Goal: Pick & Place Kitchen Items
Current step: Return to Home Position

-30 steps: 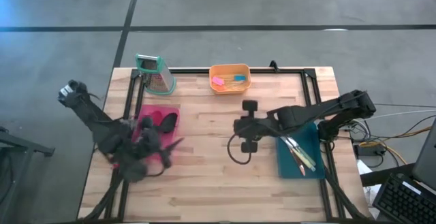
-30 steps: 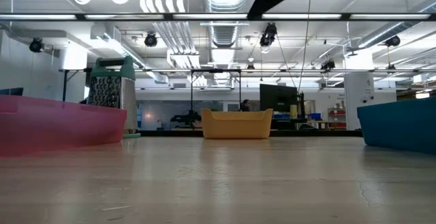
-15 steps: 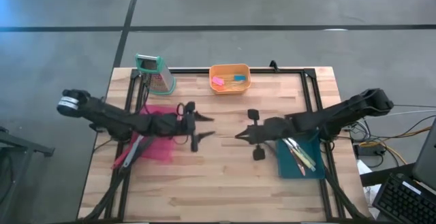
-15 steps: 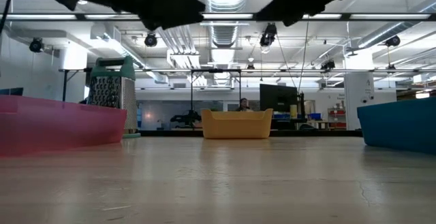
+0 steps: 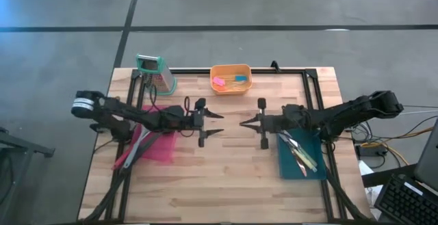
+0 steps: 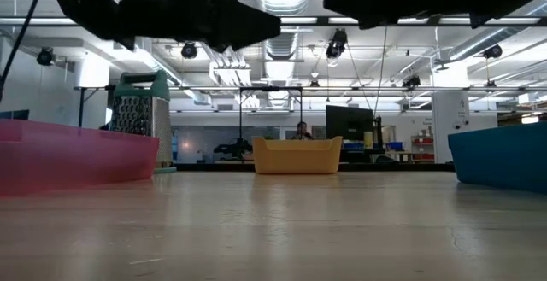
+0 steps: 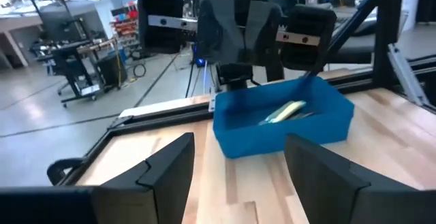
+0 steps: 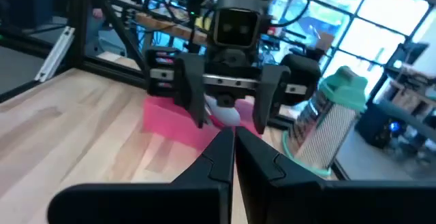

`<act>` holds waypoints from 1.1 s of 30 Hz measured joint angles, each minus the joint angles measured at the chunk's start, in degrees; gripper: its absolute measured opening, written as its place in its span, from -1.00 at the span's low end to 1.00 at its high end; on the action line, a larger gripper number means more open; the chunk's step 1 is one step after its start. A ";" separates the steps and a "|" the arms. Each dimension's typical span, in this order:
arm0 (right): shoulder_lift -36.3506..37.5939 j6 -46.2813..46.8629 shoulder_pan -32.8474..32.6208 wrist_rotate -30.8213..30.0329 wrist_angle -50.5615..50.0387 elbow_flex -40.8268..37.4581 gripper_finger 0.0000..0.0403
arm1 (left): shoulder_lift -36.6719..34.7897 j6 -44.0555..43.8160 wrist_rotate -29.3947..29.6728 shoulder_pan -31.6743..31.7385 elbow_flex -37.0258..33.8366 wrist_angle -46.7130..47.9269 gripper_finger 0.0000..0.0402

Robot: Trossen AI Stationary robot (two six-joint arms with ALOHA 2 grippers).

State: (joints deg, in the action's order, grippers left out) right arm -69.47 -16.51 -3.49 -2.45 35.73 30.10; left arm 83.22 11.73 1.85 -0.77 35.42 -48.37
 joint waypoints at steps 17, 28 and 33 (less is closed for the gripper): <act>-0.02 1.94 1.77 -0.56 -2.18 -2.11 -0.96 | 6.73 -0.61 4.07 0.43 0.94 -5.11 0.15; -0.02 1.94 1.77 -0.56 -2.50 -2.12 -0.96 | 6.76 -0.62 4.04 0.43 0.94 -4.57 0.15; -0.02 1.94 1.77 -0.56 -2.47 -2.13 -0.96 | 6.76 -0.62 4.04 0.43 0.94 -4.54 0.15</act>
State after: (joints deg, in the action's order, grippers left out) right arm -69.49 -14.57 -1.72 -3.01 33.26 27.97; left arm 89.97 11.11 5.89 -0.34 36.36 -52.91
